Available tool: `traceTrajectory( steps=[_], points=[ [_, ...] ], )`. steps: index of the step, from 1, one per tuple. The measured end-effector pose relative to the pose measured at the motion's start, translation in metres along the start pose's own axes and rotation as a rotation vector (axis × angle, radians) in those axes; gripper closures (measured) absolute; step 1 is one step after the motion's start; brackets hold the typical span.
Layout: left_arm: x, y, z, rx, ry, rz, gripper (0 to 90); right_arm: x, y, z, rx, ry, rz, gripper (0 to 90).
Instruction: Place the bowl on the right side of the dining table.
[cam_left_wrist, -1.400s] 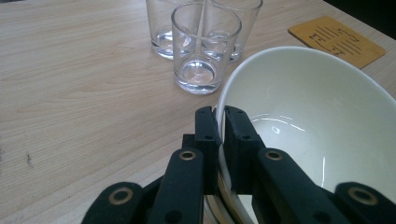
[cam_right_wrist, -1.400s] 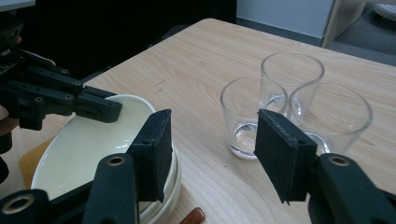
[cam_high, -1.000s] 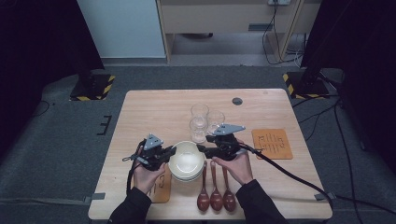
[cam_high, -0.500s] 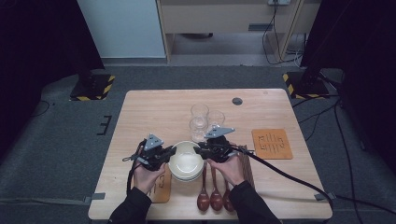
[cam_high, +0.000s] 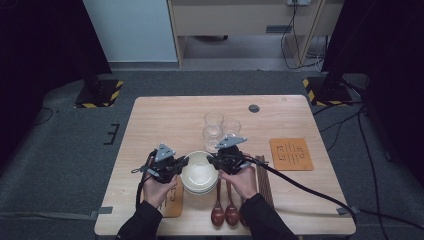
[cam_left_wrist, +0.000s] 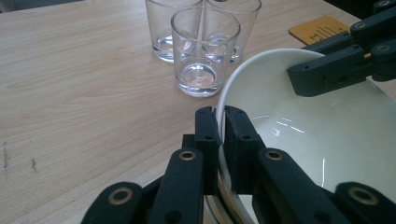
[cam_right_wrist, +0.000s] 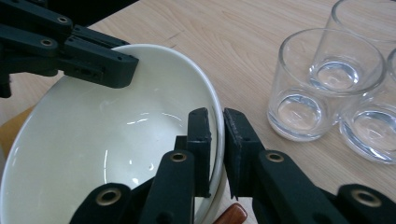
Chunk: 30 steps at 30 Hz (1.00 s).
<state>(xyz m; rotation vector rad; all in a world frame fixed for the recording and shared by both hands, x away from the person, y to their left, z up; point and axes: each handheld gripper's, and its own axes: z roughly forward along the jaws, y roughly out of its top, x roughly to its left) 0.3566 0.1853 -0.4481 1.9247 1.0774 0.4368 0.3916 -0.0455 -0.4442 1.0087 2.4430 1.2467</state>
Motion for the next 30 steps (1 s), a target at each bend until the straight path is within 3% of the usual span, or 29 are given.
traceTrajectory(
  steps=[3,12,19,24,27,30],
  points=[
    [0.0,0.0,0.0,-0.002,0.002,0.0,83.7,0.004,0.001,0.0,0.003,-0.035,-0.003,83.9],
    [0.0,0.002,-0.002,-0.026,-0.009,-0.003,83.3,0.002,0.004,-0.004,-0.001,-0.023,0.024,83.8],
    [0.002,0.005,-0.007,-0.072,-0.056,-0.033,78.9,0.002,0.008,-0.013,-0.026,-0.018,0.021,84.2],
    [0.001,0.004,-0.005,-0.066,-0.046,-0.023,78.2,0.004,0.009,-0.016,-0.045,-0.016,0.011,84.4],
    [-0.003,0.005,-0.006,-0.056,-0.003,0.011,81.8,0.008,0.01,-0.016,-0.049,-0.033,-0.012,84.1],
    [-0.004,0.005,-0.009,-0.072,0.009,0.015,82.3,0.01,0.011,-0.016,-0.053,-0.035,-0.028,83.8]
  ],
)
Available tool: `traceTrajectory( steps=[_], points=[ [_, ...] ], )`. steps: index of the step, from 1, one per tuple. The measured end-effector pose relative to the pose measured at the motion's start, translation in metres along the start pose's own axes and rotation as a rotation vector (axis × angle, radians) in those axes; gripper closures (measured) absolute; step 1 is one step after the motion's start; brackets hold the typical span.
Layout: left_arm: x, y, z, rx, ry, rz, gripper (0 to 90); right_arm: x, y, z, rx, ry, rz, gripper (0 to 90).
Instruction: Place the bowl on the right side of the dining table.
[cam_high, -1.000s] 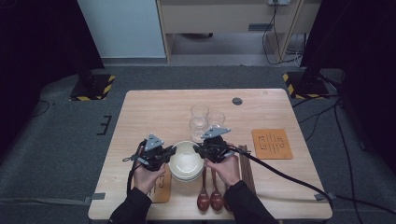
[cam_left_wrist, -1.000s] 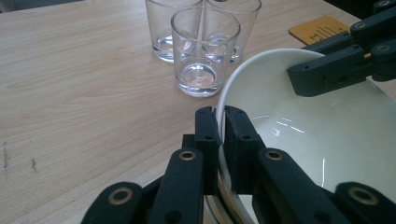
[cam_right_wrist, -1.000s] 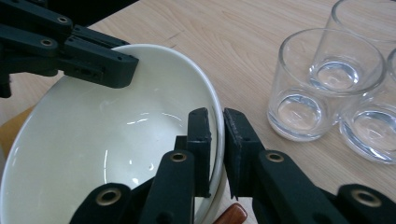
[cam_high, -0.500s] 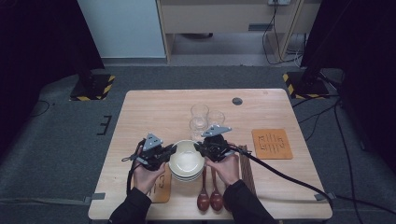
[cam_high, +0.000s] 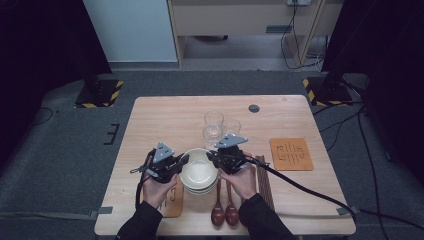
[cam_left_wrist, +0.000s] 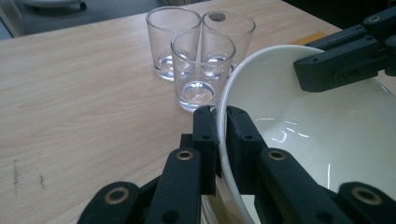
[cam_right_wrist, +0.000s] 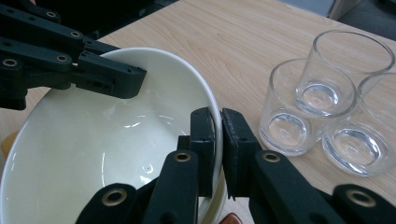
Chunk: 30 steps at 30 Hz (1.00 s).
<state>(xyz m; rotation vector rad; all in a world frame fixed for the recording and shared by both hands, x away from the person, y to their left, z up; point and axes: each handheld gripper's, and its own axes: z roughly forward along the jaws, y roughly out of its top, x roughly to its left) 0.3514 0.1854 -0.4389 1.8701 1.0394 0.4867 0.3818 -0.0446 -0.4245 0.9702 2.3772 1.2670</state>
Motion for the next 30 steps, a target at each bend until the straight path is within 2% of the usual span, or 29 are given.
traceTrajectory(
  steps=[4,6,8,11,14,17,19,22,25,30],
  points=[
    [-0.002,0.001,-0.003,-0.025,0.007,0.005,82.3,-0.001,0.002,-0.003,-0.018,0.016,0.005,81.8],
    [-0.001,0.002,-0.004,-0.035,-0.001,-0.005,82.4,-0.002,0.003,-0.002,-0.001,0.038,0.015,74.2],
    [-0.001,0.002,-0.006,-0.046,-0.002,-0.004,82.4,-0.002,0.001,0.0,0.018,0.034,0.011,74.1],
    [-0.001,0.002,-0.006,-0.047,-0.014,0.005,82.4,-0.002,-0.001,0.005,0.041,0.052,0.031,72.0],
    [-0.003,0.002,-0.005,-0.043,-0.024,0.025,82.3,-0.002,-0.002,0.01,0.064,0.052,0.047,76.4],
    [-0.004,0.003,-0.004,-0.043,-0.035,0.035,81.1,-0.002,-0.001,0.01,0.082,0.027,0.067,82.8],
    [-0.004,0.003,-0.004,-0.039,-0.039,0.044,80.9,-0.001,-0.002,0.01,0.092,0.012,0.071,83.6],
    [0.0,0.002,-0.004,-0.044,-0.065,0.016,79.9,-0.001,-0.002,0.01,0.098,0.012,0.088,83.6],
    [0.003,0.003,-0.006,-0.07,-0.082,-0.013,77.9,-0.001,-0.002,0.011,0.1,0.007,0.1,83.6],
    [0.008,0.004,-0.011,-0.099,-0.071,-0.025,61.8,-0.001,-0.004,0.014,0.116,-0.005,0.096,83.5]
  ],
)
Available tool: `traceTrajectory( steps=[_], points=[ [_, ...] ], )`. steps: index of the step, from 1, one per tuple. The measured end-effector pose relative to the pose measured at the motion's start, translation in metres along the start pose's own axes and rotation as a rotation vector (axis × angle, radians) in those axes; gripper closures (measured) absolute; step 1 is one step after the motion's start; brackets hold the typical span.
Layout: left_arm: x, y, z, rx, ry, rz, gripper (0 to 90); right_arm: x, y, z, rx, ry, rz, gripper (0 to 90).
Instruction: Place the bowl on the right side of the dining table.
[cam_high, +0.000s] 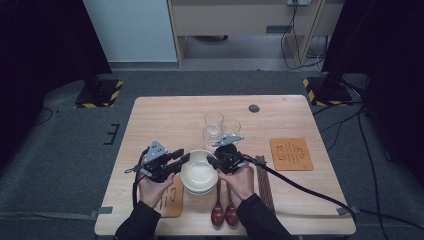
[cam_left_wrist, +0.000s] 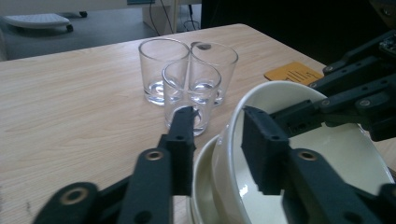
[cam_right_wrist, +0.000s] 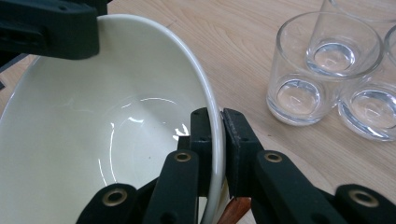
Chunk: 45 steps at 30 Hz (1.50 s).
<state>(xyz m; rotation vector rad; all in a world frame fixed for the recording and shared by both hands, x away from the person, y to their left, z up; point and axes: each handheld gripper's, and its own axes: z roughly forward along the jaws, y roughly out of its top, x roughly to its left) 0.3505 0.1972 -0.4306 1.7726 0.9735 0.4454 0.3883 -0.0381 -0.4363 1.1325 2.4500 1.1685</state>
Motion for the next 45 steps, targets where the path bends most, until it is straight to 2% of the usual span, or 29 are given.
traceTrajectory(
  steps=[4,7,13,21,30,37,45],
  points=[
    [0.001,0.0,-0.002,-0.018,0.002,-0.001,49.5,0.0,0.0,0.001,0.001,0.002,0.01,83.5],
    [0.001,0.001,-0.003,-0.035,0.001,0.019,39.1,-0.002,0.001,0.001,-0.002,-0.002,0.017,83.5],
    [0.003,0.001,-0.006,-0.033,-0.005,0.036,27.3,-0.003,0.002,0.001,-0.002,-0.021,0.017,83.4],
    [0.017,0.003,-0.016,-0.043,0.006,0.007,22.9,-0.003,0.001,0.003,0.001,-0.018,0.018,83.4],
    [0.037,-0.001,-0.026,-0.049,0.049,-0.031,20.4,-0.002,0.001,0.002,-0.002,-0.019,0.011,83.4],
    [0.056,-0.012,-0.024,-0.009,0.108,-0.061,19.9,-0.001,-0.001,0.002,0.001,-0.023,0.004,83.3],
    [0.077,-0.029,-0.02,0.049,0.2,-0.084,18.9,-0.002,0.001,-0.001,-0.007,-0.019,0.007,83.4]
  ],
)
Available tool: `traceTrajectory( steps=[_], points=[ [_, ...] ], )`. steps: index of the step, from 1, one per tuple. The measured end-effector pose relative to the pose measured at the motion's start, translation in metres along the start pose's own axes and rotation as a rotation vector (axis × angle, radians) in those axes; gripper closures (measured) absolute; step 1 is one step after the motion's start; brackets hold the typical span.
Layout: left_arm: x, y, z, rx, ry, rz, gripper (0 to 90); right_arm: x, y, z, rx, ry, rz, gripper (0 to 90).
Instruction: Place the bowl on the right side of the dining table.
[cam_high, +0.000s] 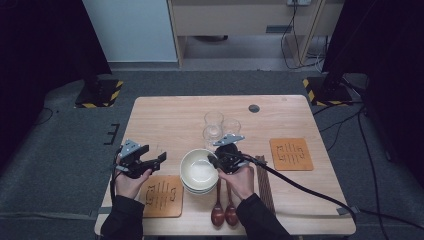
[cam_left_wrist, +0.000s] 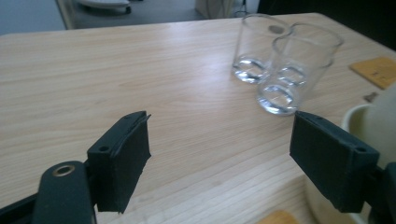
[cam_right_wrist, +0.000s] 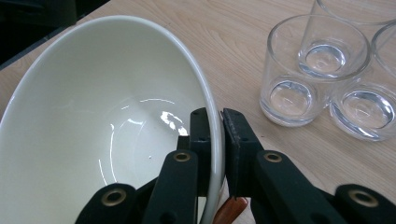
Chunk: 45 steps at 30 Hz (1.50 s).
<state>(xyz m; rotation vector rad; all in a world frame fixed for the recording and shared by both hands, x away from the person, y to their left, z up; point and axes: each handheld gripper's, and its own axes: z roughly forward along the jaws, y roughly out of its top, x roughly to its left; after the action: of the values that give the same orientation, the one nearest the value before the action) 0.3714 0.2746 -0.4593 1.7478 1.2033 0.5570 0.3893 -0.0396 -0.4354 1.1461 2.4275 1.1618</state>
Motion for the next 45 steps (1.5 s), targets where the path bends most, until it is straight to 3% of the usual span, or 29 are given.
traceTrajectory(
  steps=[9,16,33,39,45],
  points=[
    [0.02,-0.017,0.012,0.092,0.102,0.004,18.1,-0.002,0.005,-0.011,-0.038,0.005,0.0,83.4],
    [0.026,-0.027,0.022,0.157,0.141,0.018,17.1,-0.003,0.01,-0.023,-0.07,0.011,0.002,83.4],
    [0.04,-0.043,0.036,0.26,0.195,0.016,16.3,-0.012,0.018,-0.048,-0.129,-0.009,0.018,83.3],
    [0.039,-0.048,0.045,0.322,0.204,0.028,15.6,-0.021,0.019,-0.058,-0.143,-0.025,0.027,83.2],
    [0.04,-0.049,0.047,0.324,0.197,0.012,12.7,-0.032,0.017,-0.069,-0.161,-0.045,0.048,83.2]
  ],
)
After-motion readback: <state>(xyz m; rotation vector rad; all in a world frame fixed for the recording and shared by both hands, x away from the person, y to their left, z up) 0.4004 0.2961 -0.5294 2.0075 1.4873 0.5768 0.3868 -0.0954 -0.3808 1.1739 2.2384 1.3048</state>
